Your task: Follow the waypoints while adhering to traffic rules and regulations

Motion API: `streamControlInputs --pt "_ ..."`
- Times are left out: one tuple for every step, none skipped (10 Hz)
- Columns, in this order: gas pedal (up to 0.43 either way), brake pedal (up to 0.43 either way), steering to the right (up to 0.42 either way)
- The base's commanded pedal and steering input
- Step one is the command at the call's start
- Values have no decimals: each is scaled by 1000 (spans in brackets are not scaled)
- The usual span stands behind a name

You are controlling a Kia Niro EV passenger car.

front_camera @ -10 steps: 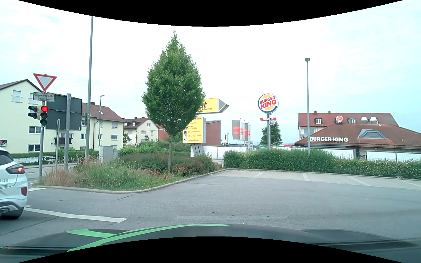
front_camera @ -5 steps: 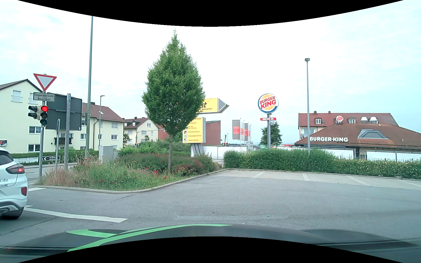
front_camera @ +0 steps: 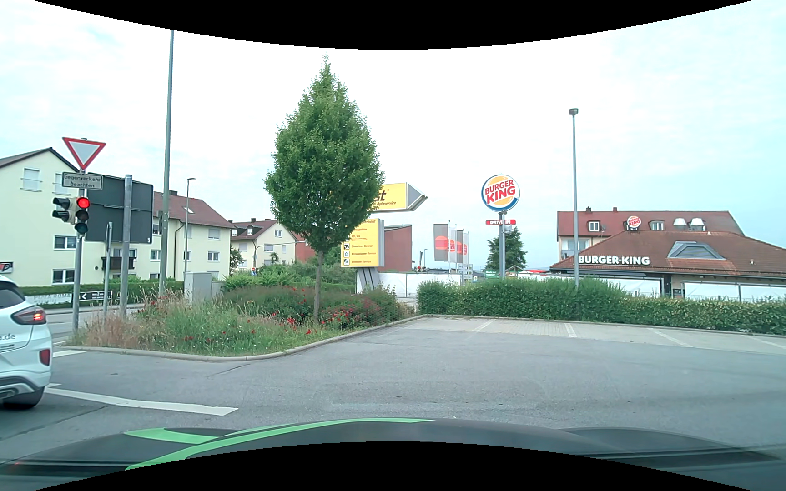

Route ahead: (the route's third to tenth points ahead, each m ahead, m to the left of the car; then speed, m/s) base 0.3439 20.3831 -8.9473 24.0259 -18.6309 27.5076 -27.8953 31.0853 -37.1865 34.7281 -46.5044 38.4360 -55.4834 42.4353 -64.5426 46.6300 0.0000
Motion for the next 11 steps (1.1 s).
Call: streamControlInputs --pt "0 280 0" --pt "0 280 0" --pt "0 280 0" --pt "0 280 0" --pt "0 287 0" --pt "0 287 0" --pt "0 274 0" --pt "0 262 -2" --pt "0 238 -12" --pt "0 201 -22" --pt "0 152 -29"
